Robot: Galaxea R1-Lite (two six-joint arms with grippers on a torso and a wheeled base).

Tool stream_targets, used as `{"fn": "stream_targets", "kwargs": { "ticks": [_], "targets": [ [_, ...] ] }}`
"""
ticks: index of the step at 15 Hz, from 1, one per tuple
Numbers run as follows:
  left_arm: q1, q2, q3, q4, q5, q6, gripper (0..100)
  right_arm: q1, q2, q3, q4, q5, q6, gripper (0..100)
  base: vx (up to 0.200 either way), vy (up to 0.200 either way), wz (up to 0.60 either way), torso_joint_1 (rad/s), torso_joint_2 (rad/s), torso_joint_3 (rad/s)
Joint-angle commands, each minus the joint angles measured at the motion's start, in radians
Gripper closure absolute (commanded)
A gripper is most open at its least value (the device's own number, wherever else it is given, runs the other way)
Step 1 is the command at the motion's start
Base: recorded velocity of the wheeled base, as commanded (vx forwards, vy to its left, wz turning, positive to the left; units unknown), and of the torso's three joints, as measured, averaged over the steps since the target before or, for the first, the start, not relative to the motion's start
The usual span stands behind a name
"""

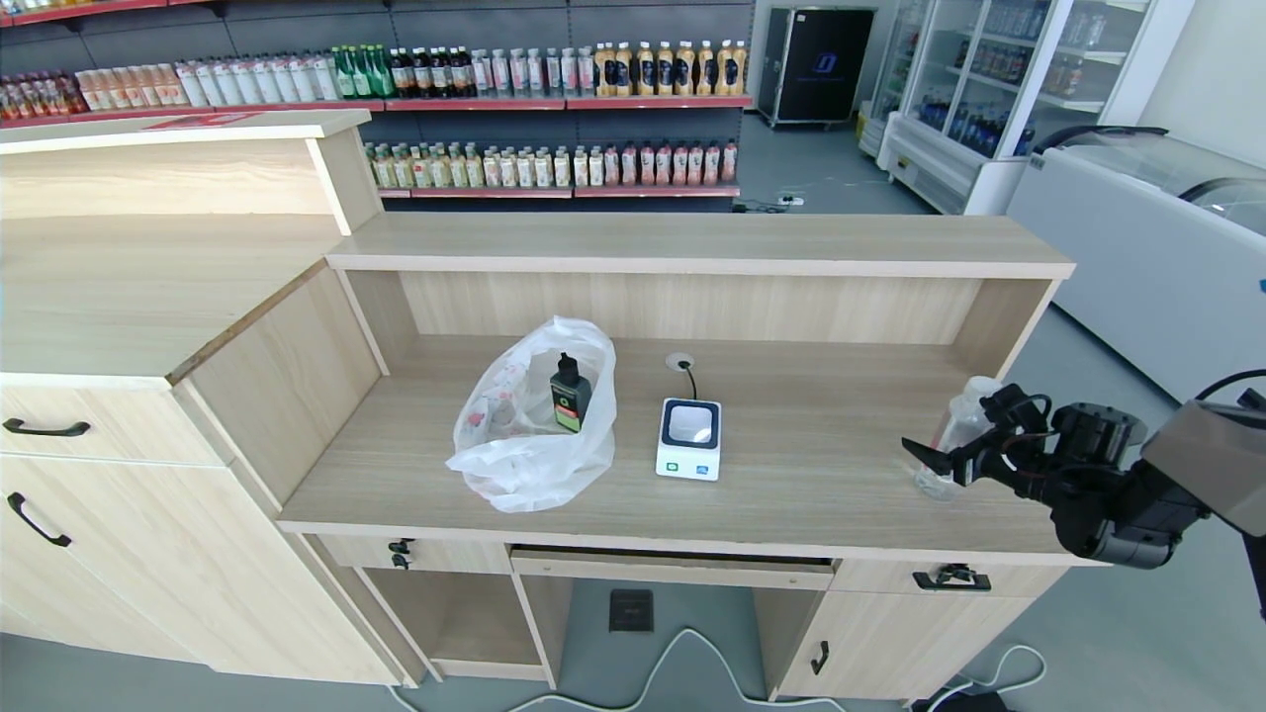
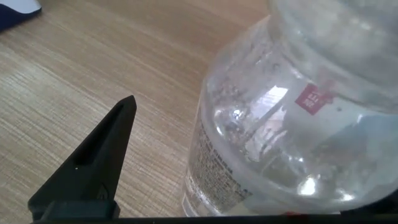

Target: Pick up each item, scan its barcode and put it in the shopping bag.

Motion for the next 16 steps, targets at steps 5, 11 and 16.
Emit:
{"fn": "stream_targets", "kwargs": {
  "ticks": [5,11,16],
  "targets": [
    [0.0,0.0,0.0,0.0,0.001,0.0,0,0.002,0.008,-0.008,0.0,0.0,0.001,100,0.0,0.0,0.0,0.0,0.0,0.0],
    [0.0,0.0,0.0,0.0,0.001,0.0,0,0.002,-0.03,0.024,0.0,0.0,0.021,100,0.0,0.0,0.0,0.0,0.0,0.0],
    [0.0,0.0,0.0,0.0,0.001,0.0,0,0.011,-0.272,0.169,0.037,-0.001,0.184,100,0.0,0.0,0.0,0.0,0.0,0.0]
  ]
}}
